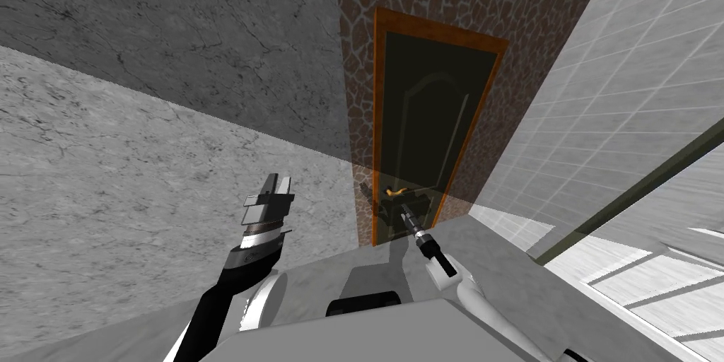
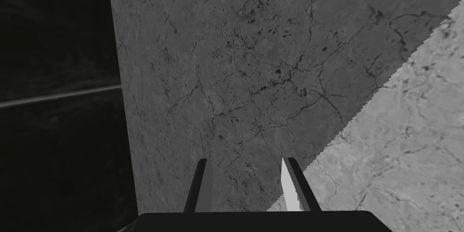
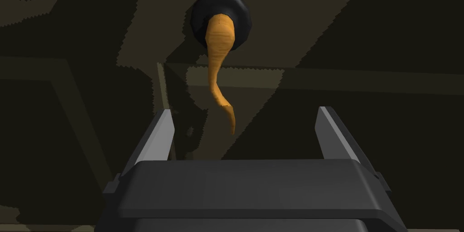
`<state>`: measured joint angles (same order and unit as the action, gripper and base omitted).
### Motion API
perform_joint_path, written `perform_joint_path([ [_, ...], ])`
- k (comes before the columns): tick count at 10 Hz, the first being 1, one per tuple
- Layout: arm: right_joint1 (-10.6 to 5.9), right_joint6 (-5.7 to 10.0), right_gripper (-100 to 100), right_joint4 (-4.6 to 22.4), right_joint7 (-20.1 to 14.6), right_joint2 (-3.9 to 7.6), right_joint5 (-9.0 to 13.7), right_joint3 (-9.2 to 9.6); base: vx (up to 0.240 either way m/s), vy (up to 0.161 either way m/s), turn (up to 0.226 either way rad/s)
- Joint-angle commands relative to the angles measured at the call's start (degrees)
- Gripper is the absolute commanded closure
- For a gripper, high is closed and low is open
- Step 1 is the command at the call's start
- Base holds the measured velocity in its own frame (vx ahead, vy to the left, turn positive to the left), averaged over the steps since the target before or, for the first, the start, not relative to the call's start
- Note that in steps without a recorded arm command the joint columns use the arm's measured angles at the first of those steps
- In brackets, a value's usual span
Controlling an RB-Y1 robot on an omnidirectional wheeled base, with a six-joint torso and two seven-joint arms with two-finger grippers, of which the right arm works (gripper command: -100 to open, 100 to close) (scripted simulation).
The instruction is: Pull the door open
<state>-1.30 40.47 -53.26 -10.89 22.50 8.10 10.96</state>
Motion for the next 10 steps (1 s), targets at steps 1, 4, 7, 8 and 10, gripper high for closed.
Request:
perform_joint_path([
  [1, -0.73, 0.24, -100, 2.0, -0.3, 0.66, 0.4, 0.35, 0.067, -0.085, 0.099],
  [4, -2.12, 1.32, -100, 5.4, -0.5, 0.91, 0.5, -0.68, 0.037, -0.06, 0.087],
  [7, -3.69, 2.25, -100, 9.1, -0.5, 0.82, 0.3, -3.37, 0.046, -0.005, 0.217],
  [8, -4.32, 2.63, -100, 10.6, -0.5, 0.79, 0.3, -4.47, 0.046, -0.011, 0.173],
  [10, -5.68, 3.43, -100, 13.8, -0.5, 0.71, 0.2, -6.8, 0.059, -0.021, 0.199],
])
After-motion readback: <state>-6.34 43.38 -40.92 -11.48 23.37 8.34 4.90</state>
